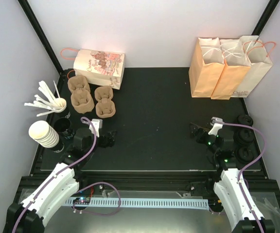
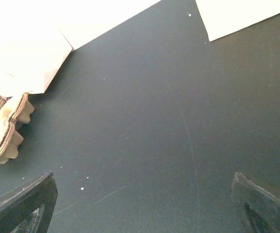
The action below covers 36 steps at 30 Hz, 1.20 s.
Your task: Pack the takeout coffee
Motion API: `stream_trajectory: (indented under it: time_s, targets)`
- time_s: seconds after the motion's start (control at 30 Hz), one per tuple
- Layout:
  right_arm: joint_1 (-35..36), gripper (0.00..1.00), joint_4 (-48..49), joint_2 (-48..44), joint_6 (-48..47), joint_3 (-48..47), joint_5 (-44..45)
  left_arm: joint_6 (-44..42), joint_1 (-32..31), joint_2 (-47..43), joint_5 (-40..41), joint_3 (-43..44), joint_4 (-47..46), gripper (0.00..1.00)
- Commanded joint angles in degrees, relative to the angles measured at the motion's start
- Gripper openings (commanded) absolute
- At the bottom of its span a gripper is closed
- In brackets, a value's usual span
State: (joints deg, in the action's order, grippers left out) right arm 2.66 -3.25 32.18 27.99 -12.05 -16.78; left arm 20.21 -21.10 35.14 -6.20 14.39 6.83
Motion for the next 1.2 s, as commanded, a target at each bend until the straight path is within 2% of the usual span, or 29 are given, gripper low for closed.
stream_trajectory:
  time_s: [0.0,0.23,0.4,0.57,0.8,0.87,1.0,1.17]
  targets:
    - [0.31,1.0,2.0,0.21,-0.55,-0.07,-1.75,-0.76,-0.21,0.56,-0.72,0.71,-1.5,0.99]
    - [0.28,1.0,2.63,1.62,-0.54,-0.34,-2.84,-1.08,-0.25,0.91,-0.96,0.68,-1.81,0.99]
    - [0.37,1.0,3.77,3.29,-0.17,-0.4,-3.63,0.93,-0.25,2.26,2.32,2.76,0.0,0.99]
    - [0.35,1.0,4.28,4.1,0.1,-0.43,-4.21,6.01,-0.25,4.64,0.74,10.5,3.06,0.99]
    - [0.4,1.0,4.87,4.77,0.32,-0.47,-5.61,7.0,1.27,13.97,7.04,24.16,10.92,0.99]
    - [0.35,1.0,4.89,4.6,0.36,-0.34,-5.78,7.61,4.12,17.15,6.64,28.37,13.22,0.99]
    - [0.41,1.0,5.41,4.67,0.47,-0.09,-6.22,9.4,14.74,24.16,-4.75,35.4,13.66,0.99]
    - [0.36,1.0,5.62,5.48,0.51,-0.34,-6.71,7.31,20.9,33.78,-7.66,46.55,14.7,0.99]
